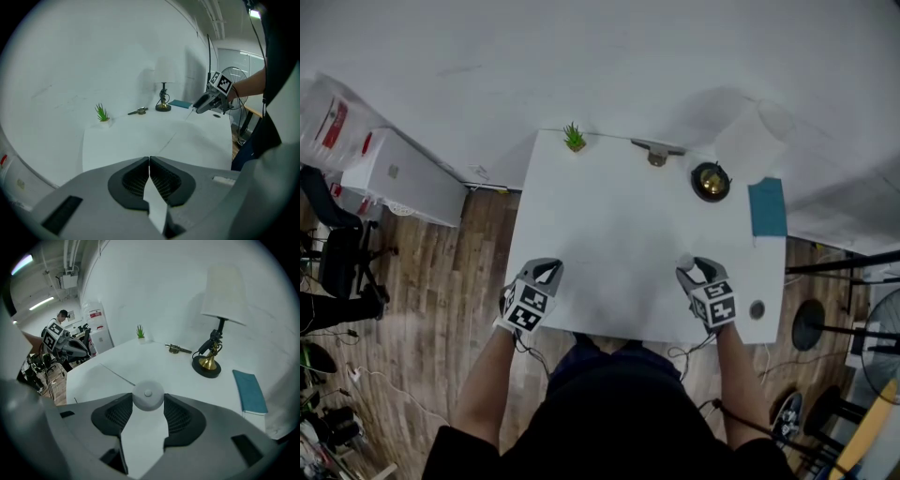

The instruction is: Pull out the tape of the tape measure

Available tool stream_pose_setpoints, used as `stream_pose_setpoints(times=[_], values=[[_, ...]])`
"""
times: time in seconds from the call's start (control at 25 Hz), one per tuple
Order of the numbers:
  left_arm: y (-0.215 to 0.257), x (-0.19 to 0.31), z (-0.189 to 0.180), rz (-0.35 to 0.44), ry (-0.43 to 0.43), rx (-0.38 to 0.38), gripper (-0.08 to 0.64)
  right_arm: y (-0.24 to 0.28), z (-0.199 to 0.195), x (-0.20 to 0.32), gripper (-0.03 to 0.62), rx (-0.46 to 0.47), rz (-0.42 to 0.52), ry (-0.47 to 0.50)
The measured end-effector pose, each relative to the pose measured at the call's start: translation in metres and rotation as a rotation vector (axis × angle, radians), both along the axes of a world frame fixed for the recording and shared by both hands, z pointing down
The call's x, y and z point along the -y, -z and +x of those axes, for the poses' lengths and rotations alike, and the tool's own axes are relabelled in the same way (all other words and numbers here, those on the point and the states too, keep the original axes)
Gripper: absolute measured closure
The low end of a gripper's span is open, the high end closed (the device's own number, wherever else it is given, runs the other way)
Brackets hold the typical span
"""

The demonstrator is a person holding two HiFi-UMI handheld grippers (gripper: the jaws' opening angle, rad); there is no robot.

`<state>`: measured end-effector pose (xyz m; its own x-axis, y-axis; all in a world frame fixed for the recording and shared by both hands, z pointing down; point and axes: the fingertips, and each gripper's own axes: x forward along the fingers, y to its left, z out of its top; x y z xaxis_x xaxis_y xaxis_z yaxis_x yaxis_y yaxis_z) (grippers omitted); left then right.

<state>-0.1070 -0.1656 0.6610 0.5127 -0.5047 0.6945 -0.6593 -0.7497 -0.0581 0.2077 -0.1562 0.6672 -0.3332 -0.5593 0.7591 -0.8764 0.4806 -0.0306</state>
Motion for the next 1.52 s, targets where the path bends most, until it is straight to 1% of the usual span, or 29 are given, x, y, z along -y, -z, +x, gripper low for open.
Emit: stream_pose_setpoints(times=[0.28,0.4,0.56,0.64,0.92,1.16,1.32,1.36,1.44,1.52], values=[[-0.041,-0.007,0.004,-0.095,-0.014,0.055,0.549,-0.047,-0.002,-0.017,0.374,-0.045,-0.13,-0.004],[-0.055,-0.009,0.003,-0.134,-0.007,0.088,0.549,-0.06,-0.004,-0.019,0.374,-0.072,-0.144,0.019],[-0.066,-0.009,0.005,-0.162,-0.009,0.12,0.549,-0.075,-0.004,-0.024,0.374,-0.112,-0.187,0.045],[-0.07,-0.009,0.005,-0.171,-0.009,0.125,0.549,-0.08,-0.005,-0.026,0.374,-0.125,-0.195,0.058],[-0.082,-0.015,0.002,-0.206,-0.005,0.135,0.549,-0.089,-0.007,-0.03,0.374,-0.129,-0.209,0.067],[-0.089,-0.018,0.001,-0.214,-0.014,0.134,0.549,-0.092,-0.006,-0.031,0.373,-0.11,-0.213,0.034],[-0.092,-0.02,0.001,-0.219,-0.006,0.126,0.548,-0.088,-0.004,-0.029,0.37,-0.104,-0.215,0.02],[-0.092,-0.02,0.001,-0.224,-0.002,0.126,0.542,-0.085,-0.005,-0.026,0.37,-0.102,-0.208,0.019],[-0.092,-0.022,0.001,-0.232,0.004,0.125,0.461,-0.085,-0.004,-0.029,0.359,-0.086,-0.219,0.013],[-0.09,-0.024,0.001,-0.233,0.005,0.126,0.448,-0.081,-0.004,-0.028,0.351,-0.069,-0.204,0.009]])
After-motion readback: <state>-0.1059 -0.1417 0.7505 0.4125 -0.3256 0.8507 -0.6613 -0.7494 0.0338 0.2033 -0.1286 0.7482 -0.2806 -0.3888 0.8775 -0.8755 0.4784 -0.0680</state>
